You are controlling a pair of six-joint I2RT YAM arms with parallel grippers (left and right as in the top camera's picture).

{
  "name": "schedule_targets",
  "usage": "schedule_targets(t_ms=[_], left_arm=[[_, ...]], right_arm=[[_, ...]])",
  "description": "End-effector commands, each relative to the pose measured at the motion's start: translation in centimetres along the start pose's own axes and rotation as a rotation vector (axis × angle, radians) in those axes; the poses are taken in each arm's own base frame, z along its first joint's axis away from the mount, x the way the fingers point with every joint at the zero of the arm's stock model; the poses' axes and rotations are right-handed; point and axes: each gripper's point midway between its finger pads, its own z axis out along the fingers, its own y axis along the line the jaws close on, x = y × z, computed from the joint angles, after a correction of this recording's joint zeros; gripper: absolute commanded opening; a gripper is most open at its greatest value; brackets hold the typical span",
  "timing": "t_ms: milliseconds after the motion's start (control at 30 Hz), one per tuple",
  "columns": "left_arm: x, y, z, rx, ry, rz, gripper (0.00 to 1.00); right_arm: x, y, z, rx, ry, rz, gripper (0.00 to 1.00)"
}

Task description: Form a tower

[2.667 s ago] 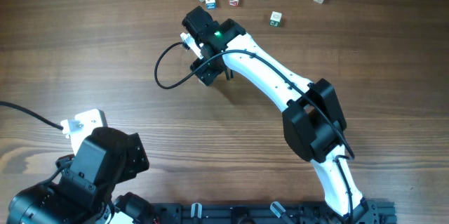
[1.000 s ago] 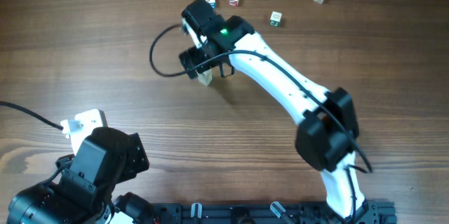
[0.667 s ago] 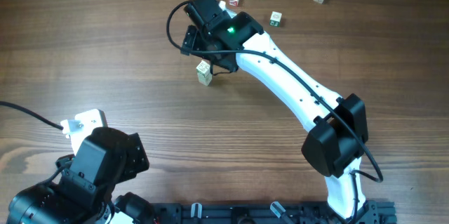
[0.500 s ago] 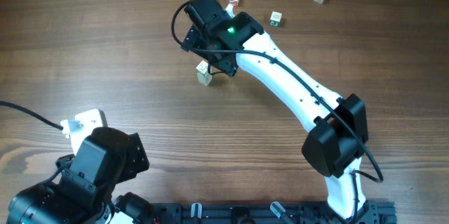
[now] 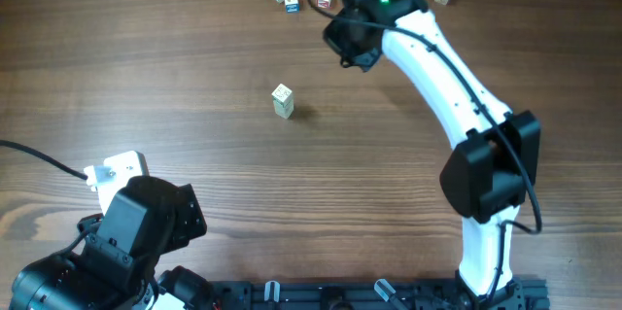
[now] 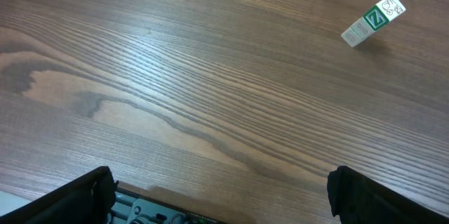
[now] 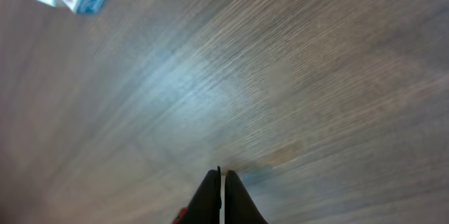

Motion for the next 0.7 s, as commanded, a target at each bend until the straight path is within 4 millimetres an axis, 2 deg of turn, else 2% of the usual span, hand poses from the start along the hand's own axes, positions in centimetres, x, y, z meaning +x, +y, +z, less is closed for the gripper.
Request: schedule_targets(t_ms=[0, 100, 233, 400, 533, 600, 667], left_arm=[[-0.3, 0.3, 0.0, -0.017, -0.015, 0.007, 1.0], [-0.3, 0.3, 0.0, -0.017, -0.015, 0.007, 1.0], [-0.3, 0.3, 0.0, -0.017, -0.015, 0.007, 1.0], [-0.3, 0.3, 0.0, -0.017, -0.015, 0.007, 1.0], [-0.3, 0.3, 0.0, -0.017, -0.015, 0.007, 1.0], [-0.3, 0.3, 0.0, -0.017, -0.015, 0.007, 1.0], [-0.3, 0.3, 0.0, -0.017, -0.015, 0.007, 1.0]], right_arm=[[3.0, 0.8, 5.2, -0.144, 0.28, -0.263, 0.04], [3.2, 1.9, 5.9, -0.285, 0.364, -0.35, 0.04], [3.3, 1.1, 6.8, -0.326, 0.421, -0.409, 0.04], [5.3, 0.0, 9.0, -0.404, 0.494, -0.484, 0.04], [5.3, 1.6, 9.0, -0.581, 0.457, -0.643, 0.04], [3.9, 1.3, 10.5, -0.497, 0.343, -0.716, 0.04], [4.3, 0.9, 11.2, -0.457, 0.333, -0.727, 0.05]])
